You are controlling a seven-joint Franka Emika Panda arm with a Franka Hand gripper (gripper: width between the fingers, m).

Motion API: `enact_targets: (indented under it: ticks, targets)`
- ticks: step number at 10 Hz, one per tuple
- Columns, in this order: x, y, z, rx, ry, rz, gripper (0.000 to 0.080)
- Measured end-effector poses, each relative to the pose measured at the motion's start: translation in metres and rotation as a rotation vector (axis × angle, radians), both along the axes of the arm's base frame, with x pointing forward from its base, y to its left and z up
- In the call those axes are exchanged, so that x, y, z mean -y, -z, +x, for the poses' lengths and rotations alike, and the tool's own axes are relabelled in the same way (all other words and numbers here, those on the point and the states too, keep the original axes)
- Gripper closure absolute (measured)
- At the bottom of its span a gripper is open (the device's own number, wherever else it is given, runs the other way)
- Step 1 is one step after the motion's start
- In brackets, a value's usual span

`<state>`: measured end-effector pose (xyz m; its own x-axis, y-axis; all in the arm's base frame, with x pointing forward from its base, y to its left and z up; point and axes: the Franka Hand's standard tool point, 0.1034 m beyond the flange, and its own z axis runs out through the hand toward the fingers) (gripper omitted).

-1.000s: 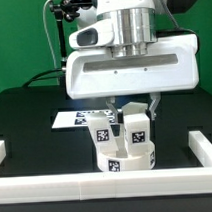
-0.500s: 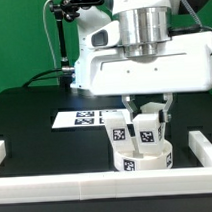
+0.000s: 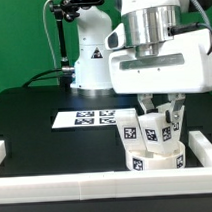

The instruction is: Assemble stool

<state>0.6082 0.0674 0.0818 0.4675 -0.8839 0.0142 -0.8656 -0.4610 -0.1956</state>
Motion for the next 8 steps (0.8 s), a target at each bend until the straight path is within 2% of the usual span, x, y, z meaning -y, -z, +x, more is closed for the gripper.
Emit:
enact_targets:
  ticks: [4, 8]
  targets:
    - [-0.0089, -0.0004, 0.0000, -0.017, 0.351, 0.111, 0.0456]
    - [-0.0058, -0.0005, 0.0004, -0.032, 0.597, 0.206, 0.0456]
